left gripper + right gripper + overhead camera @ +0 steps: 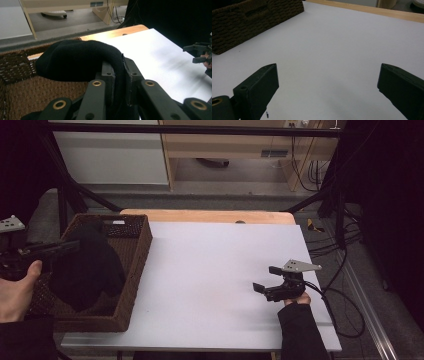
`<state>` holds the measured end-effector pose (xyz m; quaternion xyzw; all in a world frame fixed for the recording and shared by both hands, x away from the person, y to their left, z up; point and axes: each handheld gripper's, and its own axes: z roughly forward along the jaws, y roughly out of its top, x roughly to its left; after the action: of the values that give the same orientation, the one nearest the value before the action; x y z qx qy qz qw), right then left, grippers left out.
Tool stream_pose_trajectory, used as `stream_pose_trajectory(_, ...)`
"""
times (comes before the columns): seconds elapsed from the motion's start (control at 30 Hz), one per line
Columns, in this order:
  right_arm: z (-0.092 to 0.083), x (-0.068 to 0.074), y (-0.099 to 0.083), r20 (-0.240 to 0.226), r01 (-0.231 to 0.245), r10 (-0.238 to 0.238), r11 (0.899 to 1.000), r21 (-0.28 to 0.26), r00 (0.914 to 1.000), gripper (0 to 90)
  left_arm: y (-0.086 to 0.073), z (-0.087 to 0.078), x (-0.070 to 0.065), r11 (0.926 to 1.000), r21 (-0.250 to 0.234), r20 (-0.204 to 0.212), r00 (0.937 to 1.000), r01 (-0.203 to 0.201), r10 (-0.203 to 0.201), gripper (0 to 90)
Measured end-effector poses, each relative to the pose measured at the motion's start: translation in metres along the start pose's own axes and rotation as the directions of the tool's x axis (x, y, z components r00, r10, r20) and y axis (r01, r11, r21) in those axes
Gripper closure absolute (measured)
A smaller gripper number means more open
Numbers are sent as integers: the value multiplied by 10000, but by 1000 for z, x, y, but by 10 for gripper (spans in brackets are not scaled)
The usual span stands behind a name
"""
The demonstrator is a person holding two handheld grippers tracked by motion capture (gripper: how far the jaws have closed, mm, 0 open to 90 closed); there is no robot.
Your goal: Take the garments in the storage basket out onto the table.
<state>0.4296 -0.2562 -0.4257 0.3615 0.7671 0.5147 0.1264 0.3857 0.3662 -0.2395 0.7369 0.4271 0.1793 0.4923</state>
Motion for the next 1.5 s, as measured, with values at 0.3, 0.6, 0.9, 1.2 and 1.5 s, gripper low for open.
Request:
stream_pose_trajectory(0.3,0,0,0,14,-6,6,10000,15,10000,37,9,0,-5,9997,-194,124,9998,-180,182,798)
stream_pose_trajectory(0.6,0,0,0,16,4,-4,10000,-20,10000,37,20,-1,-14,9984,-471,273,9991,-318,331,798)
stream_pose_trajectory(0.9,0,0,0,-4,10,-10,10000,-1,10000,37,30,3,-24,9976,-508,372,9981,-470,489,799)
stream_pose_trajectory(1.2,0,0,0,0,21,-21,10000,-31,10000,37,37,14,-35,9966,-523,505,9966,-631,657,799)
stream_pose_trajectory(1.5,0,0,0,11,15,-15,10000,-20,10000,37,44,18,-44,9947,-725,678,9946,-732,782,800)
